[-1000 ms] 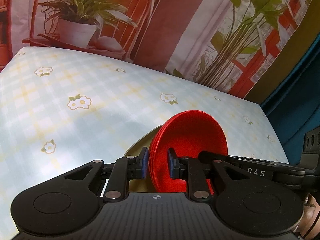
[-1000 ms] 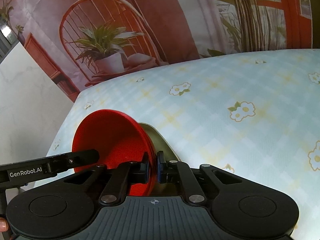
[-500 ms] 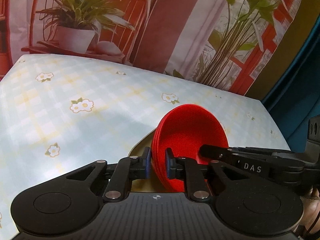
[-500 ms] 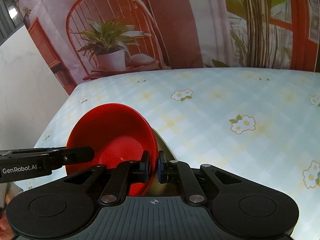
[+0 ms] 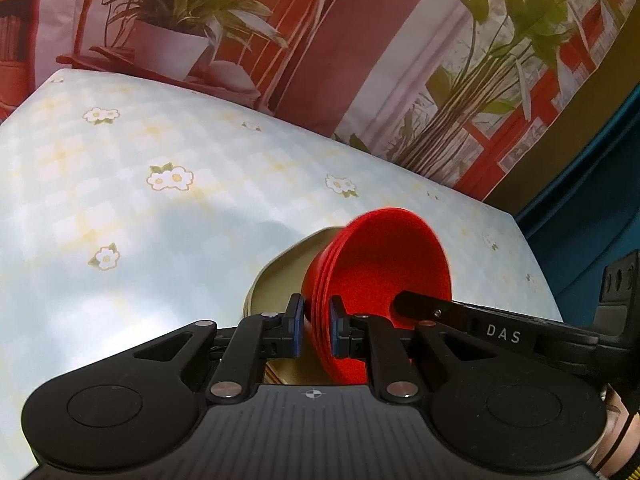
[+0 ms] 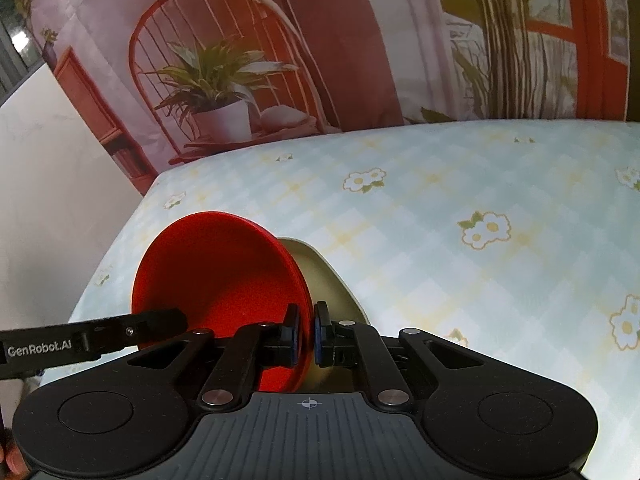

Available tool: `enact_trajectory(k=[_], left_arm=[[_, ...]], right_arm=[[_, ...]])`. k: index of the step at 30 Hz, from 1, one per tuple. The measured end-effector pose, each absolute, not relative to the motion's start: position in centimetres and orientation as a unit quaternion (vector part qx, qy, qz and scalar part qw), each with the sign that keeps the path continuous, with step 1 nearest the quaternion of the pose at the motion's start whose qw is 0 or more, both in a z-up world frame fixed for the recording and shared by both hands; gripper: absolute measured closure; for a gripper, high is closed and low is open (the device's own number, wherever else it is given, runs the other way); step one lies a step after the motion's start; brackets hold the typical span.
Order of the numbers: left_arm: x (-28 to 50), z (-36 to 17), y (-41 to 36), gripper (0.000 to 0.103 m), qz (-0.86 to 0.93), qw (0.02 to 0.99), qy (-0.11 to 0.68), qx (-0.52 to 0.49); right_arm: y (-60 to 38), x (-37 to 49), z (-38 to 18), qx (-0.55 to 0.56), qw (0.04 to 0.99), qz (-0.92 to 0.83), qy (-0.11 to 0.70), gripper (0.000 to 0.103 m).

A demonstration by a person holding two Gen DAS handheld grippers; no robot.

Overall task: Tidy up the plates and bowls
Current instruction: 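Tilt and lower the nested red bowls onto the green plate stack with both grippers, then open both grippers to release the bowls on the plates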

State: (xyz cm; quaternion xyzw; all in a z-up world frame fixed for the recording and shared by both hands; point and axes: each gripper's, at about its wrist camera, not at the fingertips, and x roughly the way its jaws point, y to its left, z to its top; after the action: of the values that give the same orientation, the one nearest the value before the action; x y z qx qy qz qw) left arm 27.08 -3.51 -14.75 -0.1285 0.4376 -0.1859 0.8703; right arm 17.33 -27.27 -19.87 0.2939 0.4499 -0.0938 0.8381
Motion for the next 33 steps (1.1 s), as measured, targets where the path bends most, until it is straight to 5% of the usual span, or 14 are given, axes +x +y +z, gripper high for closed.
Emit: enact_trajectory(k=[22, 33], left_arm=[[27.2, -14.4, -3.2, 0.088, -0.176, 0.876, 0.433, -0.119], [26.2, -13.1, -3.8, 0.085, -0.167, 0.891, 0.416, -0.067]], right_arm=[[-27.1, 17.0, -19.5, 0.3, 0.834, -0.098, 0.452, 0.09], [-26.2, 16.3, -16.9, 0.237, 0.863, -0.11, 0.432, 0.06]])
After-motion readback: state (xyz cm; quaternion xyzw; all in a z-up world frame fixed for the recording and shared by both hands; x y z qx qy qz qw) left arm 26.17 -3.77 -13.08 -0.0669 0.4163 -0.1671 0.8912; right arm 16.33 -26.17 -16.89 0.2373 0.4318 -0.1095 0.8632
